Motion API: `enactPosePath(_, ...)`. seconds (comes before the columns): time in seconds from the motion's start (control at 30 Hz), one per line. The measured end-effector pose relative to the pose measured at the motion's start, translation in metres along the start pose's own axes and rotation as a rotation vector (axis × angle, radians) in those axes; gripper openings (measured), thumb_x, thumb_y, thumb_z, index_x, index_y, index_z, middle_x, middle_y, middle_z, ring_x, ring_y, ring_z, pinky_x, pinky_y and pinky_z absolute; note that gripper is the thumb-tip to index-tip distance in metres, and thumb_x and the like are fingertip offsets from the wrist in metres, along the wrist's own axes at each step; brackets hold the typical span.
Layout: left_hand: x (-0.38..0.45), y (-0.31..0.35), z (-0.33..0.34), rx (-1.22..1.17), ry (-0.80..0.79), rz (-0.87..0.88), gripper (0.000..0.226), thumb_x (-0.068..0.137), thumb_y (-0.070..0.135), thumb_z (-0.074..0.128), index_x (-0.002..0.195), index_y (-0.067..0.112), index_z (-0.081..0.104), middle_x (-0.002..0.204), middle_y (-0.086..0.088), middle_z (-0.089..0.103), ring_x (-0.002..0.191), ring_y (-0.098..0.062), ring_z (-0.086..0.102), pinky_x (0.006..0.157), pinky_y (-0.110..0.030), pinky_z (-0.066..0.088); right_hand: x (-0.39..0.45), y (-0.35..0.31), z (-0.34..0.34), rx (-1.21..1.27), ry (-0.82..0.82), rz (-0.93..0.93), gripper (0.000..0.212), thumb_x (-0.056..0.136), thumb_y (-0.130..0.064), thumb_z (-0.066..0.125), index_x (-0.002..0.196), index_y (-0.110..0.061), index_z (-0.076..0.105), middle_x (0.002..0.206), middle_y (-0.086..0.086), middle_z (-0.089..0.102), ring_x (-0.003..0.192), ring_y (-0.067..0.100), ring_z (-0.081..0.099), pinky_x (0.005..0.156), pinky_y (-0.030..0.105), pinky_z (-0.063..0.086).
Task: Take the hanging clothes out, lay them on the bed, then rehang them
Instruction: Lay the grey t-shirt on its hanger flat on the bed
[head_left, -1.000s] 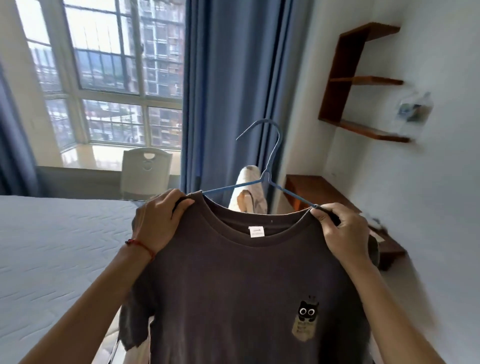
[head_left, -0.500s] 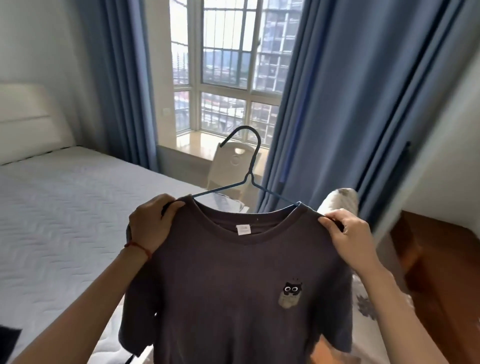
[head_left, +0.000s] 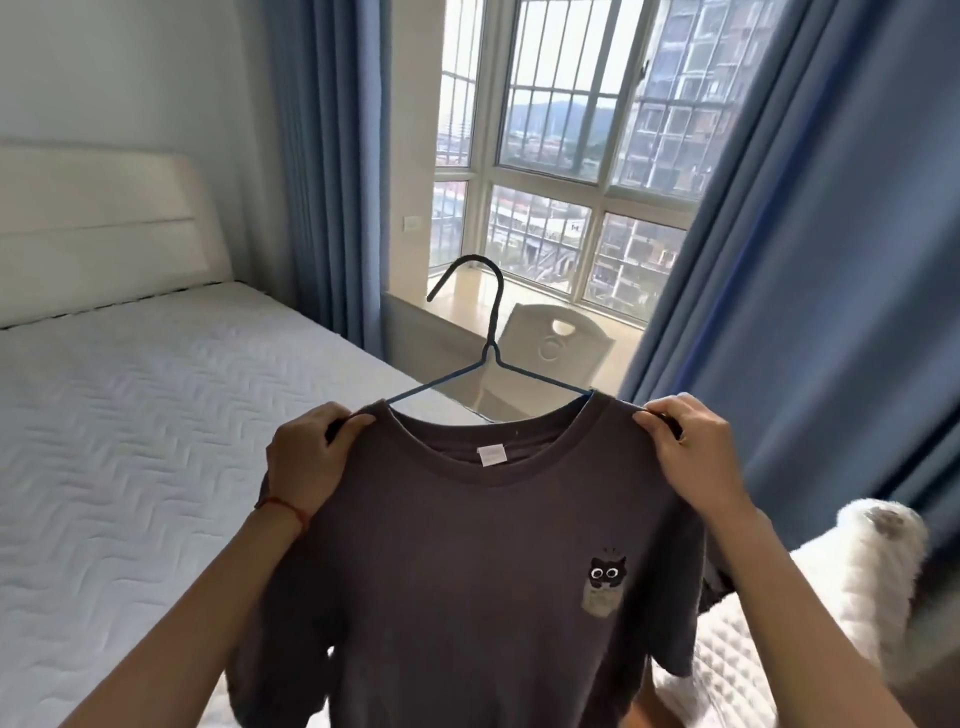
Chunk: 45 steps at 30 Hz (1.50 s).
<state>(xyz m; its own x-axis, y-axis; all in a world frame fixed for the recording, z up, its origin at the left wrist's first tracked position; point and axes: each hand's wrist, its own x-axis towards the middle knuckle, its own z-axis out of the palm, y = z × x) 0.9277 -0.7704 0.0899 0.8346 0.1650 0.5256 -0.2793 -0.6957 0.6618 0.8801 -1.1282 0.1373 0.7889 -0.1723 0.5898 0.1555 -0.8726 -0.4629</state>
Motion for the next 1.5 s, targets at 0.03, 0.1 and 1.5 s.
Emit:
enactPosePath(0.03,0.017,-0.002,0.011,-0.003,0.002,-0.005,0.021,0.085,0.028,0.063,0.076,0.009,0.067,0.074,-0.009,0.07,0.07,-0.024,0.059,0.066,-0.027,0.037,0.023,0.005,0.009,-0.001,0.001,-0.004,0.014,0.086,-0.019,0.063,0.088,-0.007,0.07,0.086,0.008,0.065,0.081,0.027,0.061,0.077,0.031,0.044)
enactPosePath(0.1,0.052,-0.002,0.03,-0.007,0.018,0.006,0.021,0.084,0.027,0.063,0.075,0.009,0.067,0.073,-0.009,0.069,0.068,-0.022,0.057,0.066,-0.026,0.036,0.067,0.014,0.026,0.004,0.019,-0.035,0.013,0.086,-0.018,0.063,0.087,-0.007,0.07,0.086,0.008,0.065,0.082,0.028,0.061,0.078,0.036,0.047)
enactPosePath(1.5,0.328,-0.191,0.366,0.341,0.065,-0.583,0.011,0.085,0.004,0.058,0.086,-0.003,0.066,0.087,-0.017,0.065,0.081,-0.032,0.06,0.073,-0.027,0.039,0.49,0.213,0.554,0.242,-0.637,-0.234,0.01,0.083,-0.018,0.066,0.082,-0.009,0.069,0.083,0.009,0.064,0.079,0.032,0.06,0.069,0.03,0.041)
